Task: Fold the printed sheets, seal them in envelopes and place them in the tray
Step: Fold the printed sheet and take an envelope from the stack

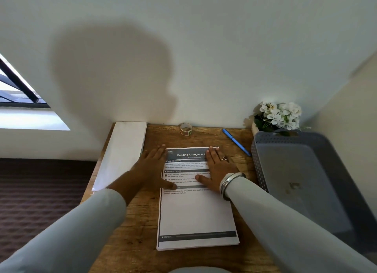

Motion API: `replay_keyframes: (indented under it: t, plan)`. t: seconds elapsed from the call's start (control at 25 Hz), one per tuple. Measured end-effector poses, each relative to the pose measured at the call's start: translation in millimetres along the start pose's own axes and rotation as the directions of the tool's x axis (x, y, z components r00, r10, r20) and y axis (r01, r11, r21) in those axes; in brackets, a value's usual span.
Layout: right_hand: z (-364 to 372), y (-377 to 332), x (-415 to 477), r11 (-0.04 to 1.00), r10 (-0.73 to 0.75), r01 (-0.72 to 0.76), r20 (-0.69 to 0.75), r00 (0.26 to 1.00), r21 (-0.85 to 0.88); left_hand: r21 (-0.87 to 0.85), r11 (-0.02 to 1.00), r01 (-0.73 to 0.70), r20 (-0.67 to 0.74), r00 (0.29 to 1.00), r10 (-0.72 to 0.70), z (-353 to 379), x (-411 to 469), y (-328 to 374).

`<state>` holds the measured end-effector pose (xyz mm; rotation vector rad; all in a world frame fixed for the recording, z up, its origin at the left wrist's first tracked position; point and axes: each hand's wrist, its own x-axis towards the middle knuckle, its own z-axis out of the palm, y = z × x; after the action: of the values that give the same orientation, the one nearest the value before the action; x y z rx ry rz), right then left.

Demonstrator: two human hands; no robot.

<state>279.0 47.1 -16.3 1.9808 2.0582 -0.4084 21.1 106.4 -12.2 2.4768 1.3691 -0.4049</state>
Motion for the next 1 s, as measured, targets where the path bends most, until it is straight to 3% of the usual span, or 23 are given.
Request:
replay_keyframes:
  t: [0.2, 0.44, 0.64, 0.84, 1.0]
  plan:
    - [-20, 9, 10, 0.982, 0.080, -0.070, -0.047, 0.996, 0.173, -0.033, 0.999, 0.005, 0.030, 1.000, -0.004, 2, -2, -6]
    - [-43, 23, 27, 0.884, 0.222, -0.161, -0.091, 0.971, 0.440, -0.027, 1.000, 0.001, 0.004, 1.000, -0.001, 2, -2, -7]
    - [-54, 29, 22, 0.856, 0.239, -0.135, -0.152, 0.959, 0.499, -0.081, 0.997, 0.010, -0.015, 1.000, -0.011, 3, -1, -7]
    - [-62, 42, 13, 0.838, 0.211, -0.054, -0.232, 0.950, 0.543, -0.296, 0.954, -0.054, -0.247, 0.969, -0.021, -5, -2, -1]
    - [-66, 42, 1, 0.801, 0.243, 0.008, -0.338, 0.909, 0.599, -0.314, 0.946, -0.086, -0.528, 0.843, -0.099, -23, -3, 3]
